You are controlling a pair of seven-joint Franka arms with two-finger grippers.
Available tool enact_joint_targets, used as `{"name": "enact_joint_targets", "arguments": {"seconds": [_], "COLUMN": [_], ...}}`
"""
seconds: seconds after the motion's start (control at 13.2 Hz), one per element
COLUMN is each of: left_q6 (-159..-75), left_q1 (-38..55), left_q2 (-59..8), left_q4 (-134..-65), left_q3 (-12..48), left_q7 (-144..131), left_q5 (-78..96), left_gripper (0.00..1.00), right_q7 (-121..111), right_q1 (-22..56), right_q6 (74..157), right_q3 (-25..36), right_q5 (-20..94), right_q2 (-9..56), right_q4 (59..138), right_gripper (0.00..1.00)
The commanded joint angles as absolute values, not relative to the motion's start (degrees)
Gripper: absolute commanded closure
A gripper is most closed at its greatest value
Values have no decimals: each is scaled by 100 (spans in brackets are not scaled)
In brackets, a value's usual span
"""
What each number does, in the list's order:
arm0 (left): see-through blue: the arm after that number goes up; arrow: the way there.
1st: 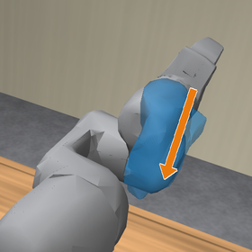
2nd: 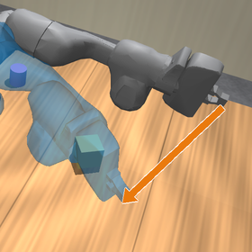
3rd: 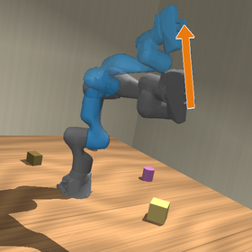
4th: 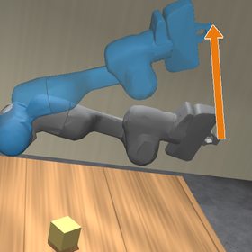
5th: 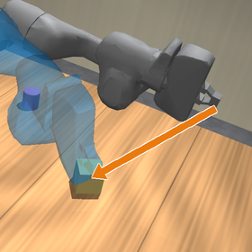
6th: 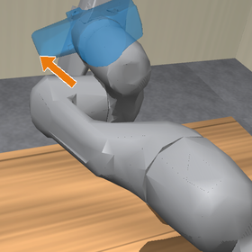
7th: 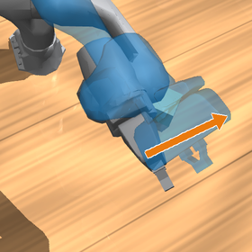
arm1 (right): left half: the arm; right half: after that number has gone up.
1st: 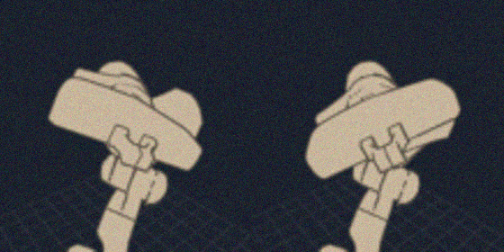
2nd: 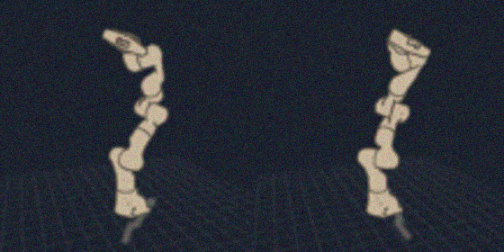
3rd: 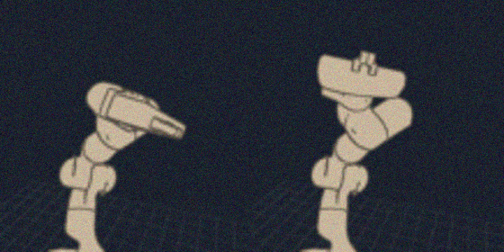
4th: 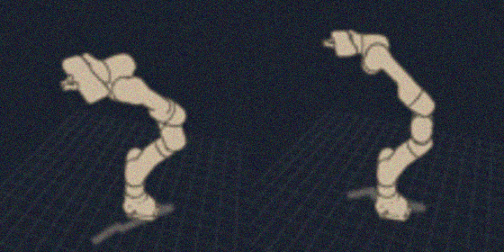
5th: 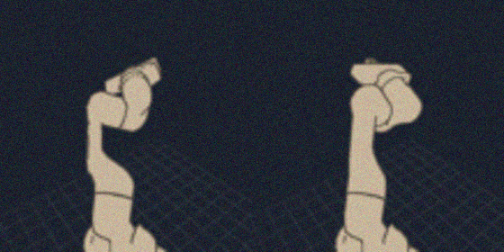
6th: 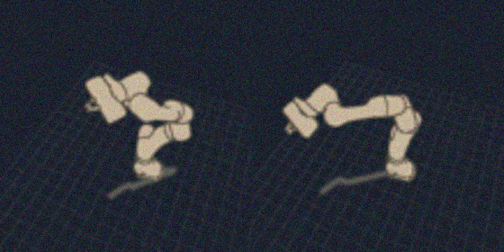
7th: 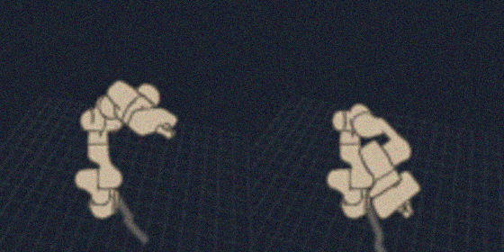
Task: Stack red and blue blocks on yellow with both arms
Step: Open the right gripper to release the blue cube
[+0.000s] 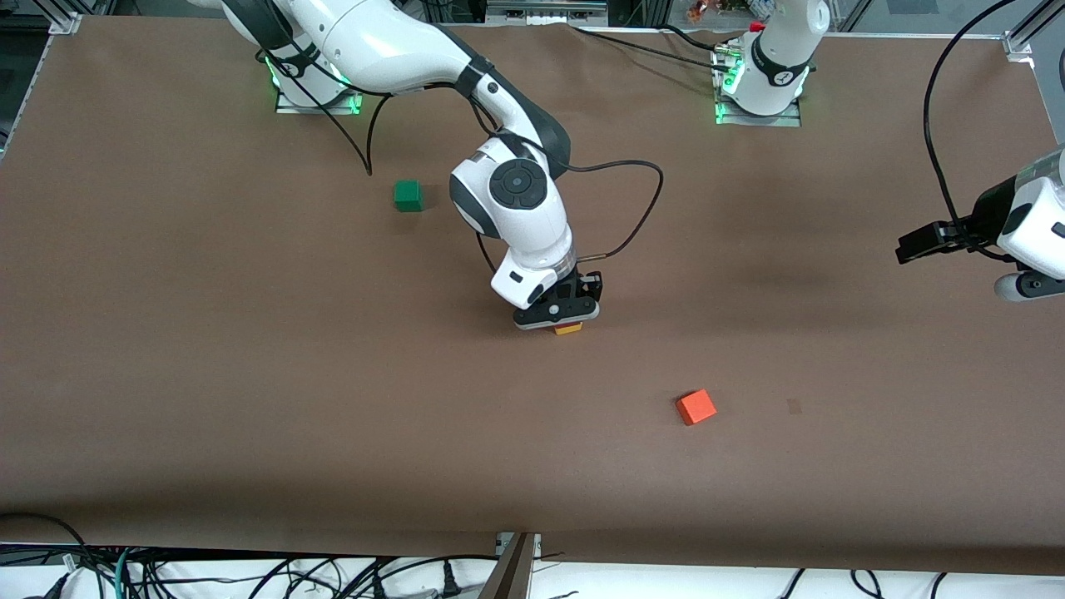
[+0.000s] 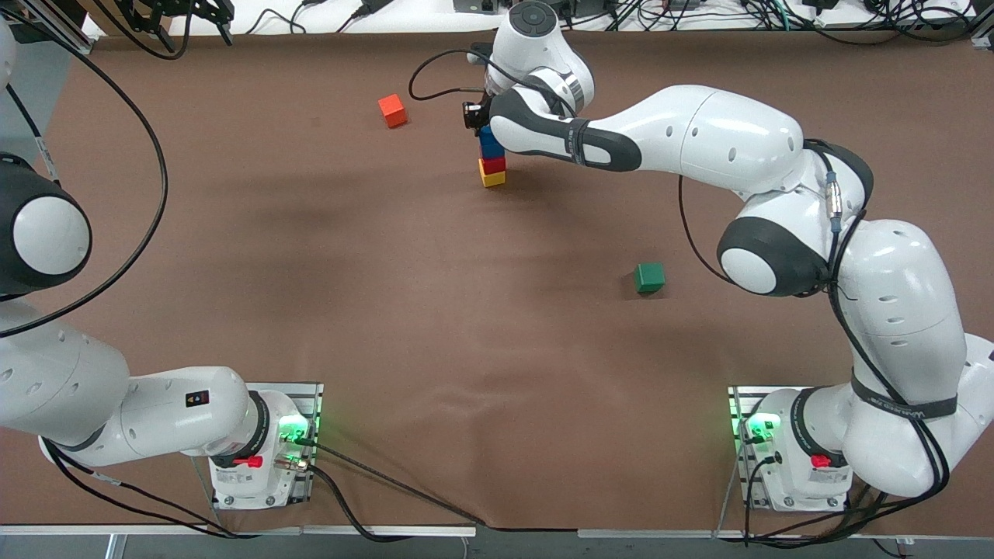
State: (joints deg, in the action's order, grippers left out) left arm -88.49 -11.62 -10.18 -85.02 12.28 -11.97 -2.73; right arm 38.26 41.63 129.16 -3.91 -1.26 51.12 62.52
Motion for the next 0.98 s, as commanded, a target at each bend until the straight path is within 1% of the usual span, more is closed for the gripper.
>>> {"name": "enact_joint_targets", "arguments": {"seconds": [0.0, 0.23, 0.45, 0.75, 0.91], "left_q6": [-8851, -8851, -8851, -8851, -8851], "left_q1": [-1187, -1186, -1187, -1195, -1195], "left_q2": [-984, -1028, -1028, -1037, -1046], "left_q4": [-8438, -8420, -8420, -8420, -8420], "left_q3": [1222, 1222, 1222, 1222, 1222], "left_q7": [-1081, -1081, -1081, -1090, -1090], "left_q5": [-167, -167, -167, -158, -167], "left_gripper": [0, 0, 0, 0, 0], "right_q7": [3823, 3815, 3771, 3753, 3710], "right_q1": [4175, 4096, 3649, 3209, 2718], "right_q6": [12666, 12201, 11691, 11506, 11085], "right_q3": [-378, -369, -457, -387, -387], "right_q5": [-141, -123, 34, 193, 211], "right_q2": [5098, 4853, 4449, 3842, 3561], "right_q4": [6091, 6091, 6091, 6248, 6363], "right_gripper": [0, 0, 0, 0, 0]}}
